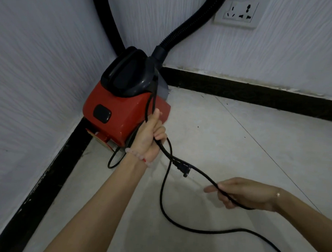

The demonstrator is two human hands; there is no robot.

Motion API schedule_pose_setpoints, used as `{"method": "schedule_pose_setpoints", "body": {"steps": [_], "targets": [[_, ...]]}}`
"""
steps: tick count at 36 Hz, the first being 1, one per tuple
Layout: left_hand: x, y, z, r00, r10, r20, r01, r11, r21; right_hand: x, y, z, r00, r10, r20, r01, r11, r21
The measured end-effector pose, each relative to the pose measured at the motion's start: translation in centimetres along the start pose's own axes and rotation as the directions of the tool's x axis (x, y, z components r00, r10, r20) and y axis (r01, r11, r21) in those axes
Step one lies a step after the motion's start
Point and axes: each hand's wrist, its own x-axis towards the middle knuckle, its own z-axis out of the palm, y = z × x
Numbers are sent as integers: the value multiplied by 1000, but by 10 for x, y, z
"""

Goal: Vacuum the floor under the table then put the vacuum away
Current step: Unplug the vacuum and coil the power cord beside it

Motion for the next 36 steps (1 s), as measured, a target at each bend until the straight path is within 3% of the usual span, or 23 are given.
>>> {"method": "schedule_pose_setpoints", "body": {"steps": [3, 5, 8, 11, 13, 20, 24, 27, 30, 36], "targets": [[5, 6, 5, 1000, 6, 12, -5, 996, -91, -6, 16, -22, 997, 51, 64, -56, 996, 76], [4, 8, 8, 1000, -17, 24, 20, 987, -159, -9, 18, -27, 993, 69, 94, -73, 997, 39], [1, 3, 11, 991, -113, 65, 124, 970, -210, -6, 8, -25, 992, 100, -71, -117, 941, -318], [-3, -10, 11, 972, -216, 89, 227, 963, -145, 3, -8, -23, 960, -114, -257, -104, 705, -701], [-6, -19, 9, 959, -266, 98, 275, 957, -91, 6, -18, -23, 935, -197, -294, -117, 613, -782], [-10, -30, 2, 947, -315, 57, 277, 896, 348, 7, -38, -7, 941, -281, -187, 11, 580, -815], [-16, -38, 7, 892, -443, 87, 361, 817, 450, 10, -53, 1, 904, -378, -199, 87, 618, -781], [-17, -40, 16, 809, -561, 174, 450, 783, 430, 8, -68, 1, 844, -477, -245, 95, 582, -807], [-14, -35, 31, 754, -593, 283, 448, 779, 439, 0, -86, -2, 753, -598, -276, 109, 527, -843], [-1, -8, 76, 781, -510, 360, 243, 779, 578, -20, -128, -2, 580, -755, -306, 146, 465, -873]]}}
